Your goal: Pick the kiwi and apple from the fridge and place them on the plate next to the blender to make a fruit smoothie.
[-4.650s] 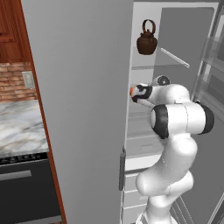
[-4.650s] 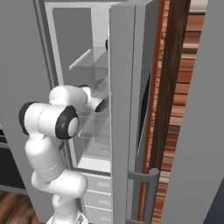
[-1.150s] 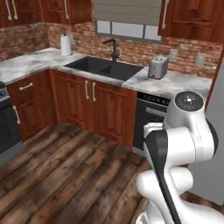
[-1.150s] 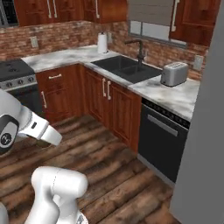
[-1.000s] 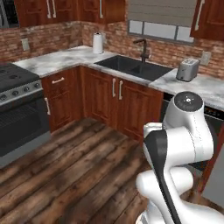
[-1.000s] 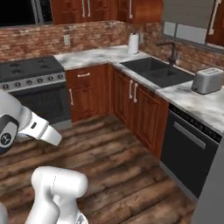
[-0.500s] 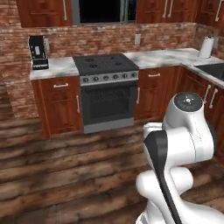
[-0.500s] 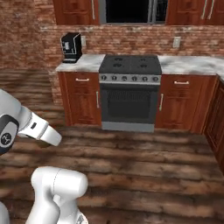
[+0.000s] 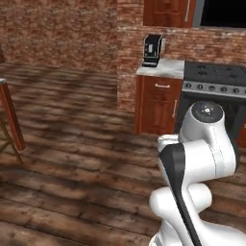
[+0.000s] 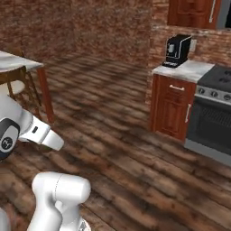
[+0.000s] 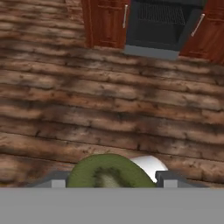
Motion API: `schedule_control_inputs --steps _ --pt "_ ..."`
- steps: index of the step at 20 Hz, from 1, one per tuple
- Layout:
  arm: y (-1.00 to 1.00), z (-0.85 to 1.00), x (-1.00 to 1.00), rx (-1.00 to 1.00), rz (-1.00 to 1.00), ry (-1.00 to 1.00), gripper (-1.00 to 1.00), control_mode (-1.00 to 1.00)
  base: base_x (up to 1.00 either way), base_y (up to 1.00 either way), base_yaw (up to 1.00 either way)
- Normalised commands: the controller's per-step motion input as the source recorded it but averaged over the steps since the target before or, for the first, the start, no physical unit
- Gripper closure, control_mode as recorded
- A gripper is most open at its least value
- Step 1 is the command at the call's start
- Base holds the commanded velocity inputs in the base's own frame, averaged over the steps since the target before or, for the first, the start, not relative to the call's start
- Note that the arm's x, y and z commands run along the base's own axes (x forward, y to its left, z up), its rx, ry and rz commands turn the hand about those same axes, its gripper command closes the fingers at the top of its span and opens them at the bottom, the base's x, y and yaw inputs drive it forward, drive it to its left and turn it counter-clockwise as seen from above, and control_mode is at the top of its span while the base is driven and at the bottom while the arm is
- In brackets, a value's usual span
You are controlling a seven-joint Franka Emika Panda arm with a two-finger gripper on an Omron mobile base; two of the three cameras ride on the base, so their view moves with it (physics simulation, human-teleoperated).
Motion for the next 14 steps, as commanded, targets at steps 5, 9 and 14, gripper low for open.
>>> schedule_control_inputs --steps 5,9,14 --pt "0.0 0.0 0.0 0.0 0.0 0.0 1.0 1.0 -0.19 0.07 0.88" --pt "0.0 0.0 0.0 0.0 0.0 0.0 1.0 1.0 0.28 0.07 0.8" --pt "0.0 0.0 0.0 0.0 0.0 0.0 1.0 1.0 0.81 0.01 0.65"
